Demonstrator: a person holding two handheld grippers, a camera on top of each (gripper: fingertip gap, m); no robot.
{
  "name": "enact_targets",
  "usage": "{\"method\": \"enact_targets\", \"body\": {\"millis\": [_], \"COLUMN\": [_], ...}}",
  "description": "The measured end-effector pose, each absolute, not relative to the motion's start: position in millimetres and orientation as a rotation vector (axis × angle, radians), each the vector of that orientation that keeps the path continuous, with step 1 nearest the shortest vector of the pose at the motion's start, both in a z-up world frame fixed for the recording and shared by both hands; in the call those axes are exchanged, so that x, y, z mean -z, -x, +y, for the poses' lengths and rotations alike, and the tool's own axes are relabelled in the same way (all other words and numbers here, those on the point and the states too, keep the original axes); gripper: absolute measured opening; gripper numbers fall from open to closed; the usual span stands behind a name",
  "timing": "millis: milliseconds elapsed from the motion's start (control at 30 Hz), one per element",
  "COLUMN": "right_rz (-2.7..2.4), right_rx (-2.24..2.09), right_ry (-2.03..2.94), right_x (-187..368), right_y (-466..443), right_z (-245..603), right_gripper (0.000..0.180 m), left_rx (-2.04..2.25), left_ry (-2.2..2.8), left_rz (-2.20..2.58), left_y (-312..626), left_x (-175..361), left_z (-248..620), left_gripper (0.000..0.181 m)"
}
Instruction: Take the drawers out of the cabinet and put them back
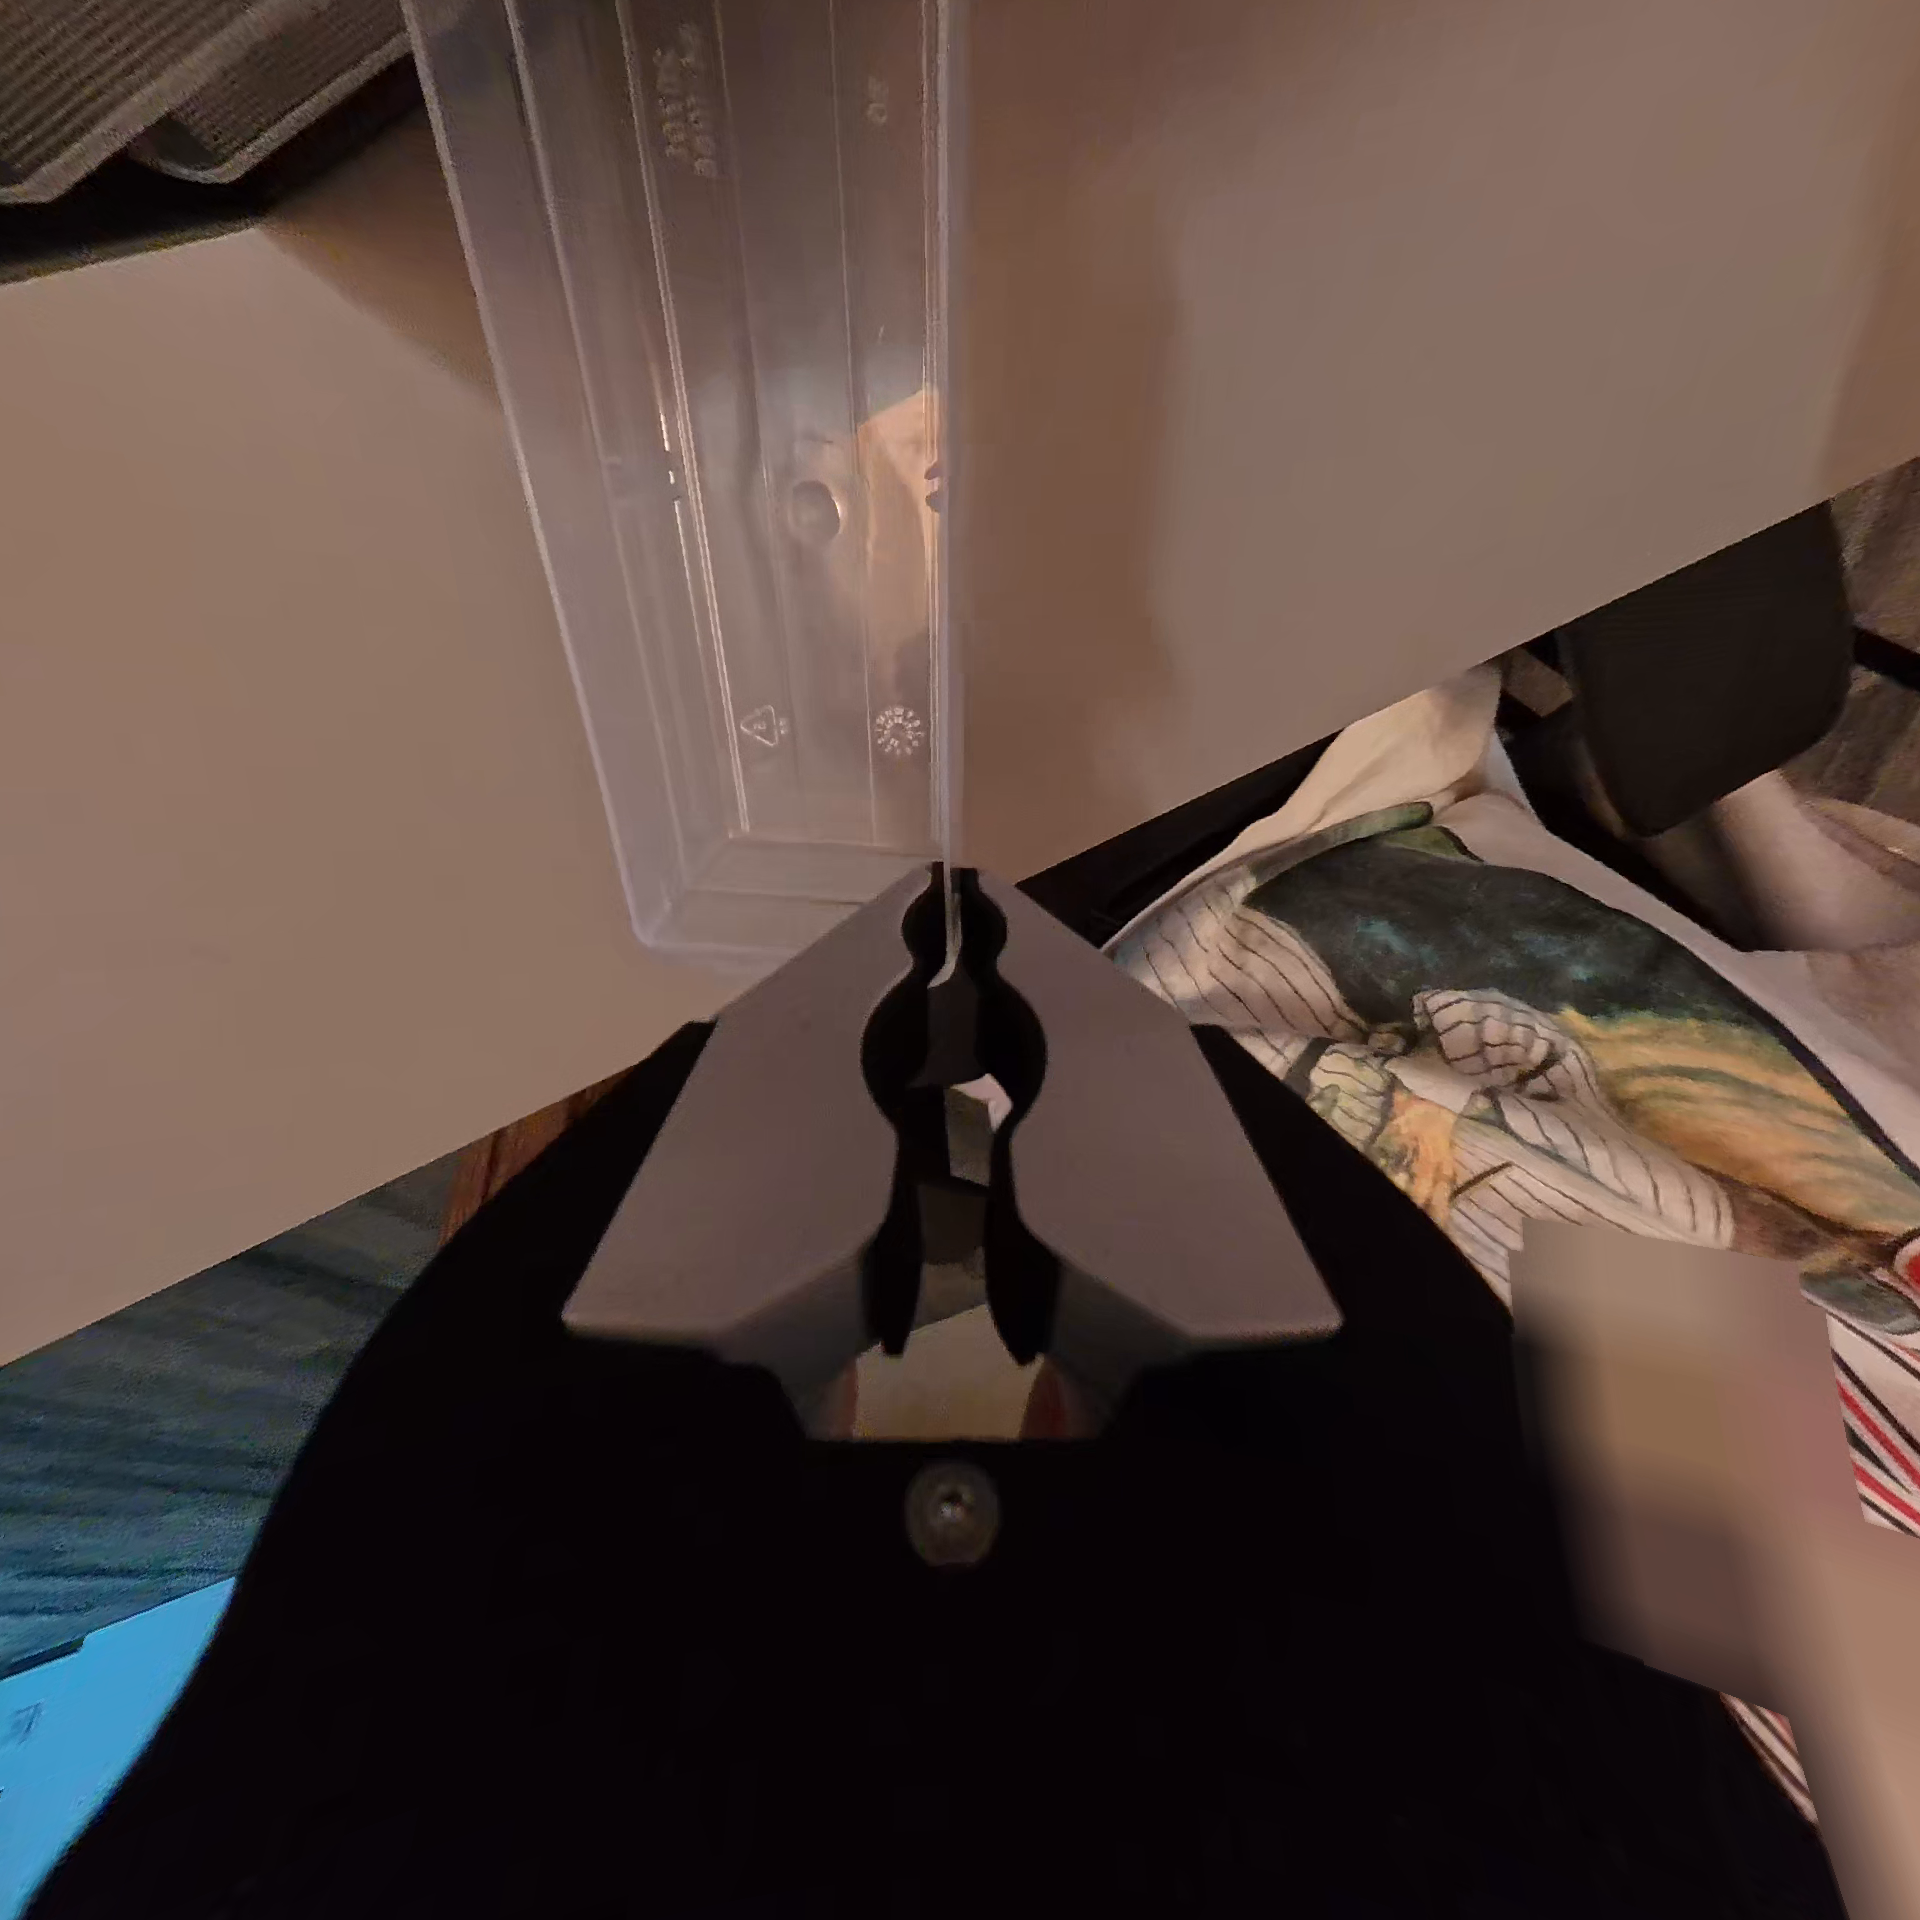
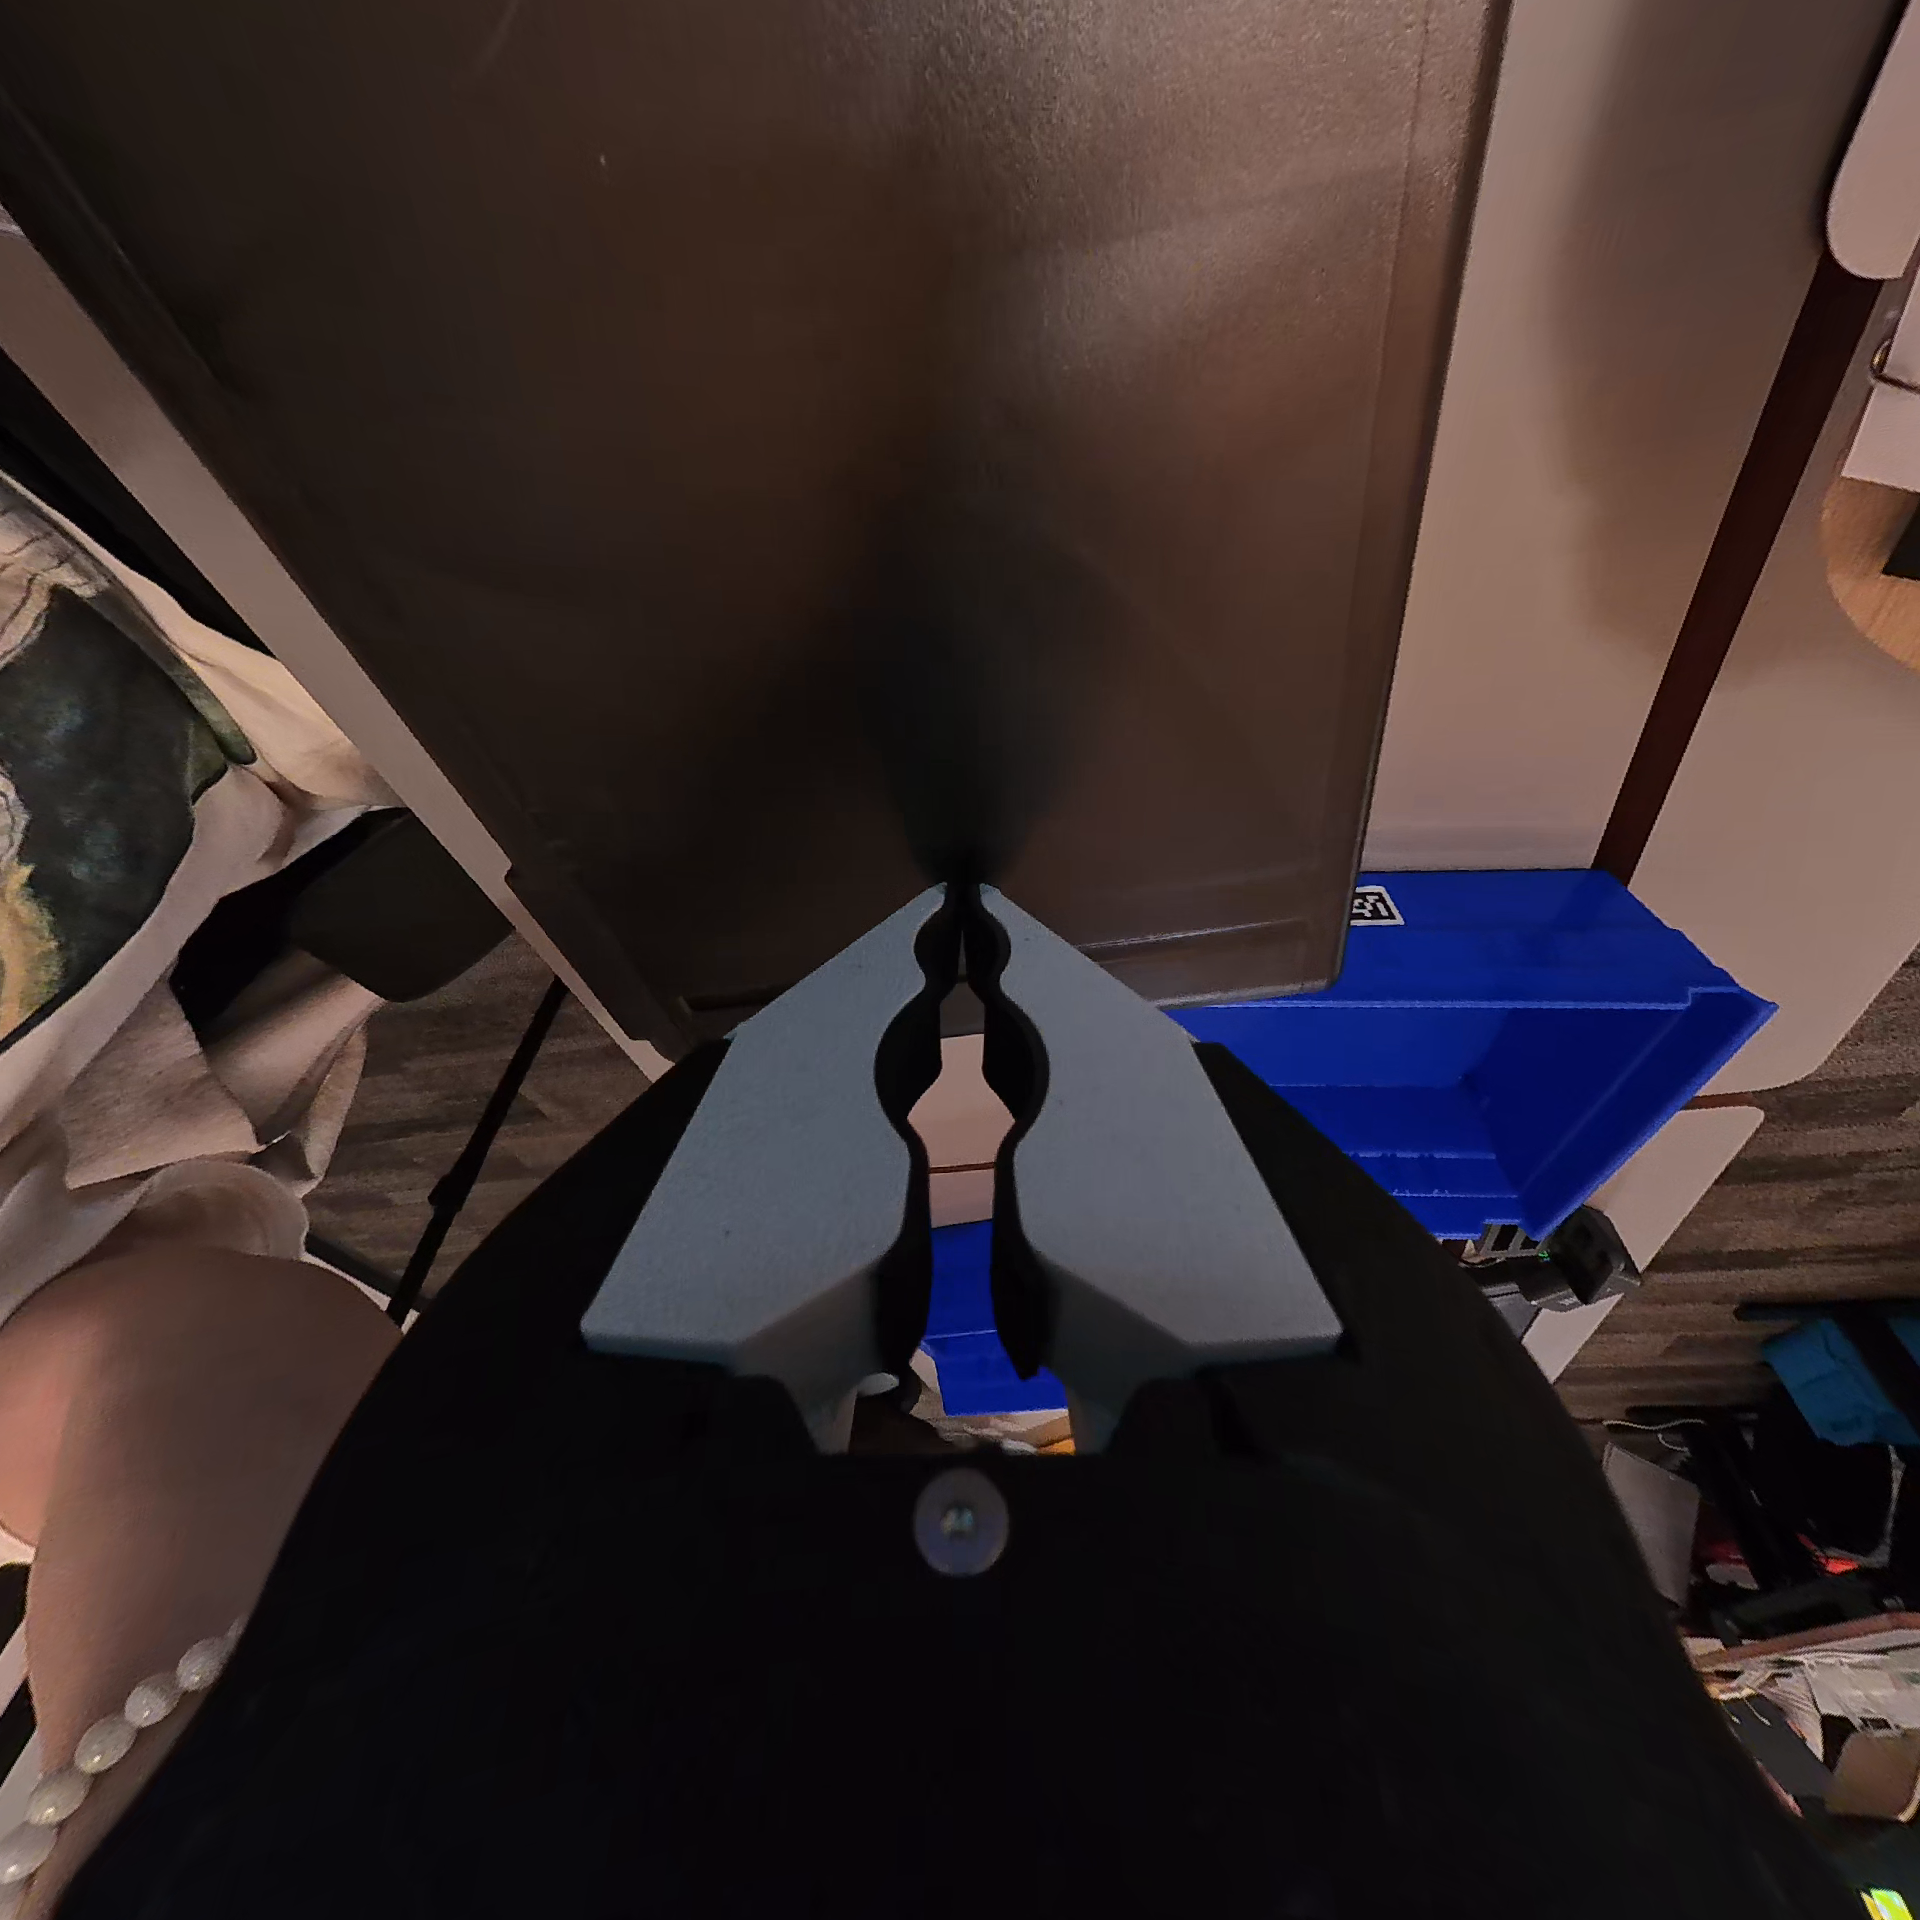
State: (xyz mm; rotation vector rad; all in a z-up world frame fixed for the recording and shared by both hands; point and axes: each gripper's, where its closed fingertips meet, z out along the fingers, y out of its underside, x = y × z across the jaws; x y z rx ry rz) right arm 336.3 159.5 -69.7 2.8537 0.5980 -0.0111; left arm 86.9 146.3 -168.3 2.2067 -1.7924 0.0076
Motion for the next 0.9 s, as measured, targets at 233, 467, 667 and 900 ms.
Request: {"method": "enact_targets", "body": {"millis": [233,467,667,900], "right_rz": [0.598,0.586,0.585,0.593], "right_rx": [-0.014,-0.016,-0.055,-0.082], "right_ry": [-2.835,-2.821,-2.788,-2.768], "right_x": [69.8,70.0,70.1,70.0], "right_y": [-336.2,-336.3,-336.3,-336.4], "right_z": [159.7,159.9,159.9,160.0], "right_gripper": [0.0,0.0,0.0,0.0], "left_rx": [0.036,0.063,0.021,-0.073], "left_ry": [-2.263,-2.325,-2.392,-2.461], "left_rz": [-1.738,-1.701,-1.63,-1.65], "left_y": [-90.3,-94.6,-99.5,-117.0], "left_x": [163.5,162.4,160.6,154.8], "left_z": [147.8,142.9,139.1,127.8], "left_gripper": [0.0,0.0,0.0,0.0]}}
